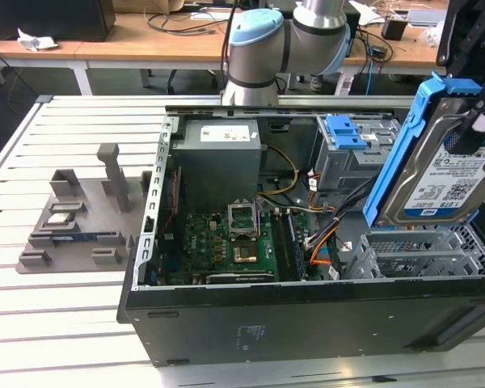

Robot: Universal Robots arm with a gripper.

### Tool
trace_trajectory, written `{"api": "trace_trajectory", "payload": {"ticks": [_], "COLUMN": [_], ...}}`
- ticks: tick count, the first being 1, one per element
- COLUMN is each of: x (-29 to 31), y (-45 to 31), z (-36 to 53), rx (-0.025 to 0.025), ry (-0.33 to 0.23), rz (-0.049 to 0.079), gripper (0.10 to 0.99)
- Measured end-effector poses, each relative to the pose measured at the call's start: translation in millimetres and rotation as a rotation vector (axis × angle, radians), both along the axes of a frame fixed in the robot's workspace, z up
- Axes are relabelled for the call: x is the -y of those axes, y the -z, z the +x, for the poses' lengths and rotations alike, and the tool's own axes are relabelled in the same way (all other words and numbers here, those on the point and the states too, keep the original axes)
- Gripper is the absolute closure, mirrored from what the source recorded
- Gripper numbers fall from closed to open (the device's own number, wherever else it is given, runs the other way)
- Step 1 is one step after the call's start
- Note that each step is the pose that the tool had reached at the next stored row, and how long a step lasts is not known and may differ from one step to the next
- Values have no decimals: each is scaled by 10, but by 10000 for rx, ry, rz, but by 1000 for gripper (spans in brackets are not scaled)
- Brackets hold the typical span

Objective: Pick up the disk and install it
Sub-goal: 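Pick up the disk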

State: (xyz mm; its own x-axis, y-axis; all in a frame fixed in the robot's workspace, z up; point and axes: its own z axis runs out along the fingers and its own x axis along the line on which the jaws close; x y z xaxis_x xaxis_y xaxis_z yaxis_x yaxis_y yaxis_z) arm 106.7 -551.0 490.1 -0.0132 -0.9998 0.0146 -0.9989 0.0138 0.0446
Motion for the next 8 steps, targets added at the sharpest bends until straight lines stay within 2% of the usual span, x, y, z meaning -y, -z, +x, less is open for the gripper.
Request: {"api": "trace_trajectory", "payload": {"ticks": [3, 6, 8], "x": [0, -3, -16], "y": [94, 136, 209], "z": [42, 94, 171], "rx": [-13, -25, -60], "ry": [0, 0, 0], "rz": [0, 0, -2], "gripper": [718, 718, 718]}}
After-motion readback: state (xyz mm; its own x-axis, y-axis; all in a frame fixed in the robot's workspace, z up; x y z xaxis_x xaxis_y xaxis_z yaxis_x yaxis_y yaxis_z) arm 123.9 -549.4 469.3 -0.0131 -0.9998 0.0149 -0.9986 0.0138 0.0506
